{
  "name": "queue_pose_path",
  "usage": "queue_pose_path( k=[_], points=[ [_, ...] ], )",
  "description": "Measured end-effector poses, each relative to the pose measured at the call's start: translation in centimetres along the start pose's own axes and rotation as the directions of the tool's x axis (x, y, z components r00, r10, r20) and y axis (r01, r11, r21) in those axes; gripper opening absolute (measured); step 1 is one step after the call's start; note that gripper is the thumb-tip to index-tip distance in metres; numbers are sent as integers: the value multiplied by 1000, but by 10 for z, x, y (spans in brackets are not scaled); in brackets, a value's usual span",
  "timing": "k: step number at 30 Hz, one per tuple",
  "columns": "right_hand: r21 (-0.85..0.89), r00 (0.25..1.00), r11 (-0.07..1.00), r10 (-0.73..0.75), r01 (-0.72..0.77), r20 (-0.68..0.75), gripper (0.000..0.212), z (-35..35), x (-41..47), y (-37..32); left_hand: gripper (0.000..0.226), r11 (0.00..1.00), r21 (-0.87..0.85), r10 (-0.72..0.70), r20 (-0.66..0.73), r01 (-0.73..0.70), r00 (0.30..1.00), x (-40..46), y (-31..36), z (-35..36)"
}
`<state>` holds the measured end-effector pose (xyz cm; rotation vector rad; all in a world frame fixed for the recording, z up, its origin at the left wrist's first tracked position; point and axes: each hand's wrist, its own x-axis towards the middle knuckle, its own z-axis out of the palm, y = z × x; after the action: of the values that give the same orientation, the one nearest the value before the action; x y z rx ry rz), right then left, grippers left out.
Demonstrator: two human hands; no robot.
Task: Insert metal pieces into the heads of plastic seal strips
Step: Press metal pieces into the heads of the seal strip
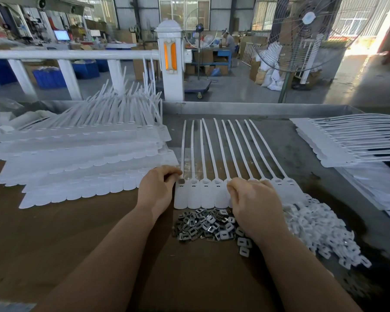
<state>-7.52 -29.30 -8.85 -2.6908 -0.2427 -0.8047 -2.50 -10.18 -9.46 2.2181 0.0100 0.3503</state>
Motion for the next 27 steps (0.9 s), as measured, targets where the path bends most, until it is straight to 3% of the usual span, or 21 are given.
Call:
queue_pose_path(
  k=[18,21,27],
  points=[
    [-10,1000,1000,3,-3,15,13,1,0,1,29,988,139,70,-6,-69,998,-6,4,-1],
    [-26,1000,1000,-6,7,30,13,0,0,1,27,995,79,63,-11,-62,998,-8,7,-3],
    [-29,1000,1000,-3,3,19,13,-2,0,-3,18,955,-34,297,162,-295,941,-19,17,-8]
  ],
)
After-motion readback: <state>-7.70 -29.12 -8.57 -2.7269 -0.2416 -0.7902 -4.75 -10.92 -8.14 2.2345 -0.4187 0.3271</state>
